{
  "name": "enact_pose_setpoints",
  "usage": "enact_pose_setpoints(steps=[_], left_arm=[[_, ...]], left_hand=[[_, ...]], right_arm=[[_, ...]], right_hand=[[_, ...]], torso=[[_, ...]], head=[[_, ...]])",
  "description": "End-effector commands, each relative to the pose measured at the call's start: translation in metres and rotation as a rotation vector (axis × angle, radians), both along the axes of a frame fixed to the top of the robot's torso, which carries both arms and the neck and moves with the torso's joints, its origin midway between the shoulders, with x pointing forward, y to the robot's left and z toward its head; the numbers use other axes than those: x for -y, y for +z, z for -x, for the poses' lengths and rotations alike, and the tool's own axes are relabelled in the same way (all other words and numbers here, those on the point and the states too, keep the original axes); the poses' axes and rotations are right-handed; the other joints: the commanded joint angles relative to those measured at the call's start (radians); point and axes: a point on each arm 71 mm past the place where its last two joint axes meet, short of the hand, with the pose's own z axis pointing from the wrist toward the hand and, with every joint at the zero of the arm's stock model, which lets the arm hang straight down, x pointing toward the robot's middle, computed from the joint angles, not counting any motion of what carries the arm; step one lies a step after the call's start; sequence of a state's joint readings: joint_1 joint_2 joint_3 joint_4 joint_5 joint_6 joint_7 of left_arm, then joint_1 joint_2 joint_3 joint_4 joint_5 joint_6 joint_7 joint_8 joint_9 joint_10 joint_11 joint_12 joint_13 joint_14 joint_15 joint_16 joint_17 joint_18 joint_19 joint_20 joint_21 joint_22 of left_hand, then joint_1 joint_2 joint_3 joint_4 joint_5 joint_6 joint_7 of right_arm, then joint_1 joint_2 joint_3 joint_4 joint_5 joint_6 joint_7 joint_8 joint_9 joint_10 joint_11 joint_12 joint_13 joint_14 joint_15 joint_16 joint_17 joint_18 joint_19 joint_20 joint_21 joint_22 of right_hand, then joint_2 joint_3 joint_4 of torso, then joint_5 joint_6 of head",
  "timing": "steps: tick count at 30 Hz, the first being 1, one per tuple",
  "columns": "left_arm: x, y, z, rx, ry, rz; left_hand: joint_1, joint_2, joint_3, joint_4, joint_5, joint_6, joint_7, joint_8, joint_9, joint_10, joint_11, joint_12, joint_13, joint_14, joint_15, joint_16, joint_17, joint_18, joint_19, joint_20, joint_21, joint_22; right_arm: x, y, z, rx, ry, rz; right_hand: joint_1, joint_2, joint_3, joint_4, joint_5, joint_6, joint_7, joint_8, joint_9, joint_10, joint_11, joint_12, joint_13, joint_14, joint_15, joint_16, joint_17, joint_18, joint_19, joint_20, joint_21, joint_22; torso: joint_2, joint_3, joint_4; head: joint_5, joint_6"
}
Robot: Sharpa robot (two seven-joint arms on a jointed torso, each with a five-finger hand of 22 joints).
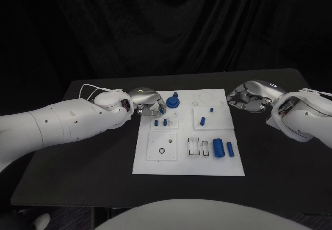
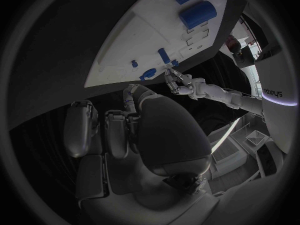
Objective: Assemble the parts on the task board
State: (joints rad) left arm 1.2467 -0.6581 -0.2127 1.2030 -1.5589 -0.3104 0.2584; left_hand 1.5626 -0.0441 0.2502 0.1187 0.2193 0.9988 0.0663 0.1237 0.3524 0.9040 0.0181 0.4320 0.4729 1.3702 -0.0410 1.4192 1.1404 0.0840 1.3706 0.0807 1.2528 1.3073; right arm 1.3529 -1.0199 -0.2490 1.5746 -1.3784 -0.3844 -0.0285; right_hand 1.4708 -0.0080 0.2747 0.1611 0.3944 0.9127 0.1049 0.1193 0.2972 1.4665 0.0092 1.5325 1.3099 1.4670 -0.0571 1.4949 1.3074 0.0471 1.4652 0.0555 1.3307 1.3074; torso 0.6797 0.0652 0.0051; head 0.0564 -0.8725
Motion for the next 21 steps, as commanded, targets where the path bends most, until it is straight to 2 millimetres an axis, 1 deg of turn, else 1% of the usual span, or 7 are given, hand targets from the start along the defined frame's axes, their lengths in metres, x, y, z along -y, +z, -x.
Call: enact_pose_setpoints(steps=[1,4,8,14,18,21], left_arm=[[0.0023,-0.0014,0.0005,0.0,-0.009,0.002],[0.0032,-0.0022,-0.0001,-0.003,-0.008,0.0],[0.0042,-0.0034,-0.0013,-0.006,-0.007,-0.003],[0.0069,-0.0063,-0.0035,-0.013,-0.006,-0.01],[0.0083,-0.0091,-0.0046,-0.02,-0.004,-0.016],[0.0088,-0.0108,-0.005,-0.023,-0.003,-0.018]], left_hand=[[-0.01,0.0,0.001,0.004,-0.003,-0.003,0.002,-0.006,0.0,0.007,0.003,-0.003,-0.002,-0.007,-0.002,-0.004,-0.001,-0.008,-0.007,0.001,-0.005,0.162],[-0.009,0.0,0.003,0.003,-0.003,-0.006,0.001,-0.009,-0.001,0.01,0.002,-0.006,-0.004,-0.008,-0.002,-0.005,-0.001,-0.008,-0.006,0.001,-0.004,0.163],[-0.009,0.0,0.003,0.003,-0.003,-0.007,0.0,-0.009,-0.001,0.011,0.002,-0.006,-0.004,-0.007,-0.003,-0.005,0.0,-0.008,-0.006,0.001,-0.004,0.163],[-0.009,-0.001,0.003,0.003,-0.003,-0.008,0.0,-0.01,-0.001,0.012,0.002,-0.006,-0.004,-0.008,-0.003,-0.005,-0.002,-0.008,-0.008,0.001,-0.006,0.162],[-0.009,-0.001,0.004,0.003,-0.003,-0.008,-0.001,-0.011,-0.001,0.012,0.002,-0.007,-0.005,-0.009,-0.003,-0.006,-0.005,-0.008,-0.009,0.001,-0.007,0.162],[-0.009,-0.002,0.004,0.002,-0.003,-0.009,-0.001,-0.011,-0.002,0.012,0.002,-0.008,-0.006,-0.01,-0.003,-0.007,-0.006,-0.007,-0.009,0.001,-0.008,0.162]], right_arm=[[0.0001,-0.0012,0.0005,-0.005,-0.002,0.002],[0.0002,-0.0012,0.0005,-0.005,-0.002,0.002],[0.0001,-0.0013,0.0005,-0.006,-0.002,0.003],[0.0,-0.0013,0.0006,-0.007,-0.001,0.003],[-0.0007,-0.0014,0.0007,-0.008,0.001,0.003],[-0.0009,-0.0014,0.0008,-0.009,0.001,0.003]], right_hand=[[-0.011,0.001,0.005,0.002,0.004,0.001,0.0,-0.006,0.001,0.054,-0.003,-0.005,0.21,0.077,-0.001,-0.003,0.188,0.012,-0.007,-0.003,-0.007,0.183],[-0.011,0.001,0.006,0.002,0.004,0.002,0.0,-0.006,0.001,0.053,-0.003,-0.007,0.208,0.076,-0.001,-0.006,0.186,0.013,-0.008,-0.003,-0.009,0.182],[-0.011,0.001,0.006,0.002,0.004,0.002,0.0,-0.006,0.001,0.053,-0.003,-0.007,0.208,0.076,-0.001,-0.006,0.186,0.013,-0.008,-0.003,-0.009,0.182],[-0.012,0.001,0.007,0.001,0.004,0.002,0.0,-0.006,0.001,0.049,-0.003,-0.01,0.205,0.075,-0.001,-0.01,0.182,0.014,-0.01,-0.003,-0.013,0.181],[-0.012,0.001,0.007,0.0,0.004,0.003,0.0,-0.006,0.001,0.049,-0.003,-0.01,0.204,0.074,-0.001,-0.011,0.18,0.014,-0.01,-0.003,-0.014,0.181],[-0.012,0.001,0.007,0.0,0.004,0.003,0.0,-0.006,0.001,0.049,-0.003,-0.01,0.204,0.074,-0.001,-0.011,0.18,0.014,-0.01,-0.003,-0.014,0.181]], torso=[[0.0,-0.0005,0.0002],[0.0,-0.0007,0.0001],[0.0,0.0003,0.0007],[0.0,0.0007,0.0007],[0.0,0.0004,0.0018],[0.0,0.0006,0.0012]], head=[[-0.001,0.0],[-0.001,0.0],[-0.002,0.0],[0.0,0.0],[-0.003,0.0],[-0.004,0.0]])
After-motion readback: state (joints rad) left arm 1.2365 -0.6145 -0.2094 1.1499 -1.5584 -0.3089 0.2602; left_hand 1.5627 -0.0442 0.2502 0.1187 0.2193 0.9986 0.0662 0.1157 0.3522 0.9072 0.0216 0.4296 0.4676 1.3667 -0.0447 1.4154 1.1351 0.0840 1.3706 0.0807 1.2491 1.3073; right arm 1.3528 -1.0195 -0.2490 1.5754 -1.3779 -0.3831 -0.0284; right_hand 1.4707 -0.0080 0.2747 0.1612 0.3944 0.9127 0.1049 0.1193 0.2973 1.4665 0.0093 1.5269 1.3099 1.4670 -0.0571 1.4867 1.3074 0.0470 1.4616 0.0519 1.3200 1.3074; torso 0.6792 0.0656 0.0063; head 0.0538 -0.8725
